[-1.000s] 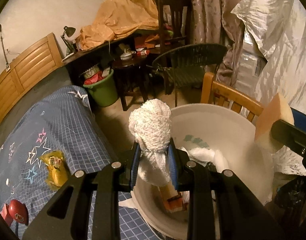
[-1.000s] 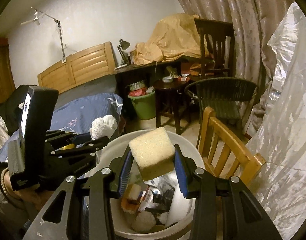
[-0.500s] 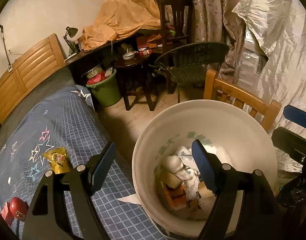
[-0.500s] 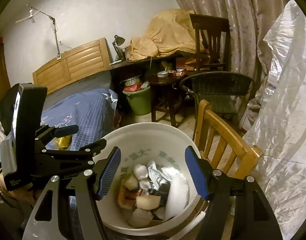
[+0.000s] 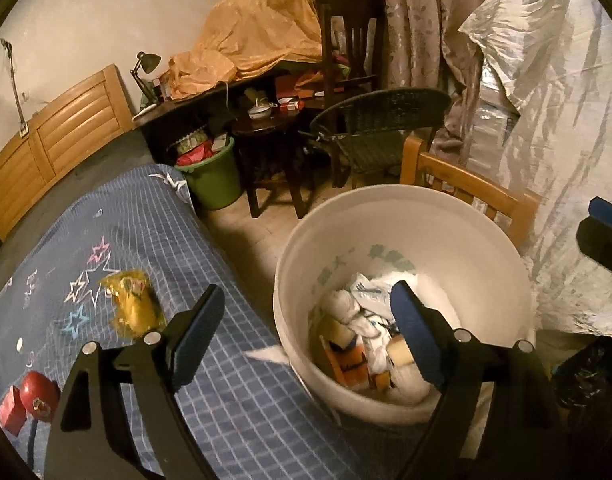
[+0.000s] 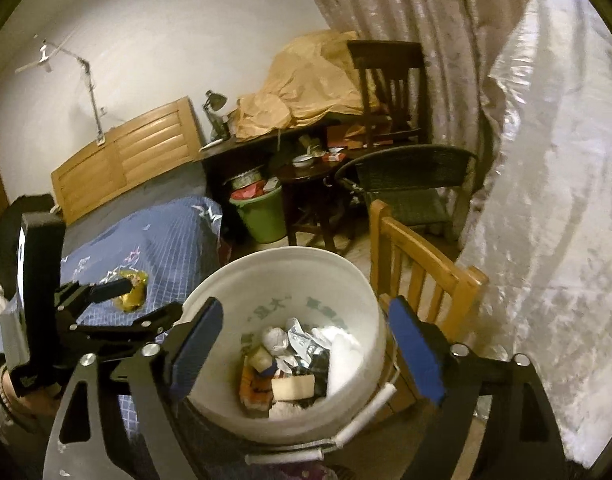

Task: Collect trash

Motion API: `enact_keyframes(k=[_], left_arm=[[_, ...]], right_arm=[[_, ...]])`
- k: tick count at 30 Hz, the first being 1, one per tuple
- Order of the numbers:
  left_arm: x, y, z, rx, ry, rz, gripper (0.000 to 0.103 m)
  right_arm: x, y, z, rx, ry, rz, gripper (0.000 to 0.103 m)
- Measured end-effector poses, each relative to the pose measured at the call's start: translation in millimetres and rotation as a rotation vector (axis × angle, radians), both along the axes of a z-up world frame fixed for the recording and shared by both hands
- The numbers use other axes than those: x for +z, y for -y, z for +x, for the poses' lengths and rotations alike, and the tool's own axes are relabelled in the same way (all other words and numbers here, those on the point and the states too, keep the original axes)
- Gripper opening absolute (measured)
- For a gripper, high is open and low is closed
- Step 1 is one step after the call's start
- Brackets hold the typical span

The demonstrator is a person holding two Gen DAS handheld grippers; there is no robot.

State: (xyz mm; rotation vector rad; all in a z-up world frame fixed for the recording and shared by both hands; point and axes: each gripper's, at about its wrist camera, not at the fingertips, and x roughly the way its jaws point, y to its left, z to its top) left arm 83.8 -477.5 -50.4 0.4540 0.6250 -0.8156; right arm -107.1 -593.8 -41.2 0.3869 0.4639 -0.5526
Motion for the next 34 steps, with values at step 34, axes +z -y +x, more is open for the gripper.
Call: enact_keyframes(k=[34], left_arm=[[18,-64,-50,-0.099,-0.064,-0.098,0.088]], right_arm=[[13,-48,-89,-0.122,0.035,0.003,0.098]])
